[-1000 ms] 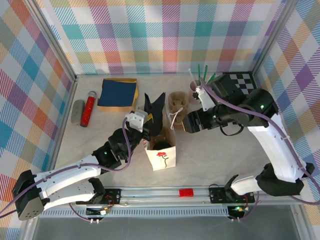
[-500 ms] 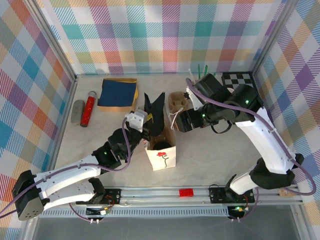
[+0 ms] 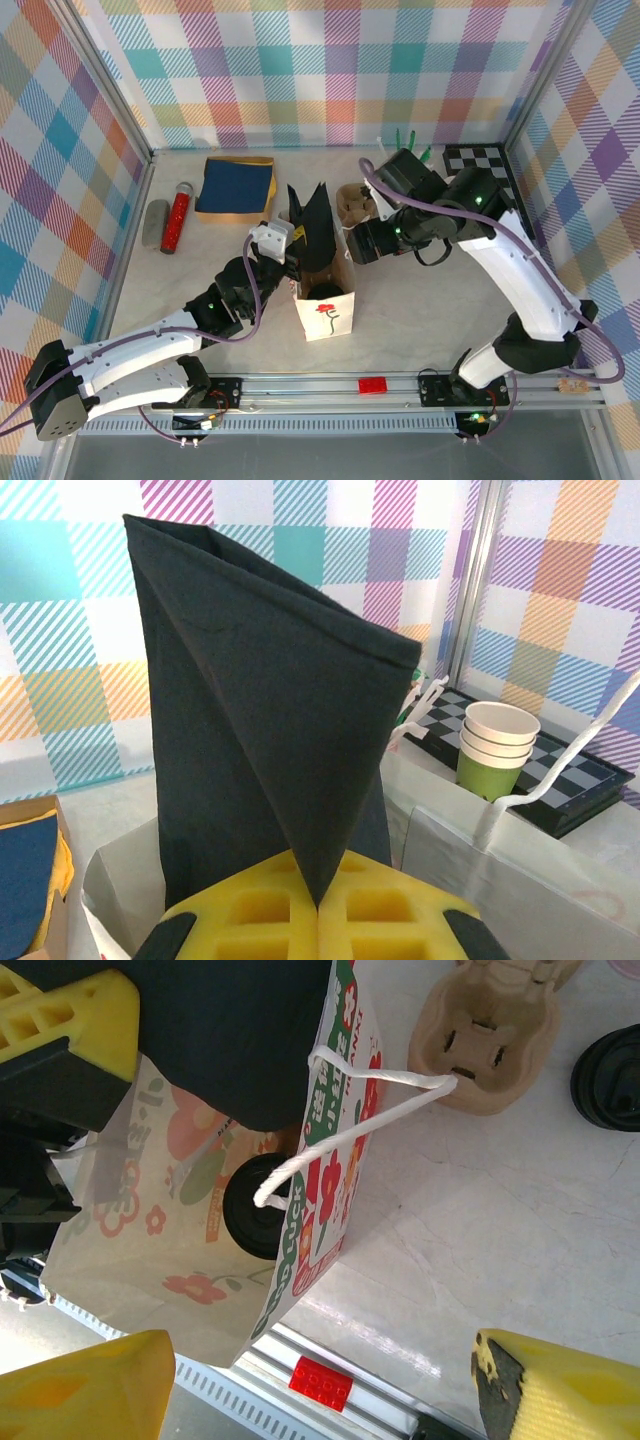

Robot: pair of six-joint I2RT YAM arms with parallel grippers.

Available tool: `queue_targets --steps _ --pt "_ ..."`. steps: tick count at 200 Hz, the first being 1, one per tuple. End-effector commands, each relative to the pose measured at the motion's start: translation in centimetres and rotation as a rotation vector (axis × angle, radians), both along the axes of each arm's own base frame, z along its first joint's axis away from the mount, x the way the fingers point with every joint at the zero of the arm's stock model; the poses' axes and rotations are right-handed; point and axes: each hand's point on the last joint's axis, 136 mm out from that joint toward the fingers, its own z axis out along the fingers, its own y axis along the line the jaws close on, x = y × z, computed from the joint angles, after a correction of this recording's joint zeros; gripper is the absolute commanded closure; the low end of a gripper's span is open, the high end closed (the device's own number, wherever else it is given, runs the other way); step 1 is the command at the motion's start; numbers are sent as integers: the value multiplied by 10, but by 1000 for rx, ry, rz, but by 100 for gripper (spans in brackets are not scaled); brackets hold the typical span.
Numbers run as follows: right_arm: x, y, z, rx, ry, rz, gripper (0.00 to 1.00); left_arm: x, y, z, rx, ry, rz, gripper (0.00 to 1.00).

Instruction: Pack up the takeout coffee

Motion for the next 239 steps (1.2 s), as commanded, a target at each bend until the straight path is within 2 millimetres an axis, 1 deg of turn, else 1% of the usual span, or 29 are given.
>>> queue_targets --steps 1,58,163,202,239 --pt "0 -1 2 -22 -5 -10 22 -1 -1 -1 -5 -14 10 100" --pt "3 10 0 -42 -9 6 21 -1 1 -5 -5 -16 17 100" --pt "4 15 -6 -71 -3 8 21 -1 3 -9 -4 -13 22 99" --pt "7 21 -12 -85 0 14 21 -1 4 -8 -3 -16 27 100" --pt "9 26 -12 -78 -2 21 20 -1 4 -8 -4 -15 25 100"
